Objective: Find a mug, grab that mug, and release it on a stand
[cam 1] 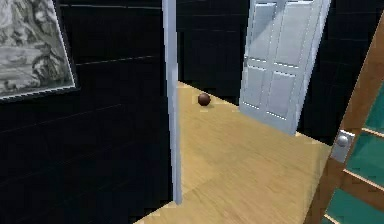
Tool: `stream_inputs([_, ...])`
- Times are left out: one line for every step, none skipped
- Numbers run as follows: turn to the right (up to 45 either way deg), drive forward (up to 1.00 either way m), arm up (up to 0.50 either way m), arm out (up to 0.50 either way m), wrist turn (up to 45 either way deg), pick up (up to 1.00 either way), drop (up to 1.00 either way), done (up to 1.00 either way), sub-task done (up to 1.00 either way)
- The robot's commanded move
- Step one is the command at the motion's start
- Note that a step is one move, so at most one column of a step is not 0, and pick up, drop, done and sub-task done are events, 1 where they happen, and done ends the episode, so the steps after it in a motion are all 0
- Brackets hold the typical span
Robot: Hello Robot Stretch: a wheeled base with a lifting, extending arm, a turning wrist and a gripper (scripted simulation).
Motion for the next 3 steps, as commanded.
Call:
stream_inputs([0.0,0.75,0.00,0.00,0.0,0.00,0.00,0.00,0.00])
stream_inputs([45.0,0.00,0.00,0.00,0.0,0.00,0.00,0.00,0.00])
stream_inputs([6.0,0.00,0.00,0.00,0.0,0.00,0.00,0.00,0.00])
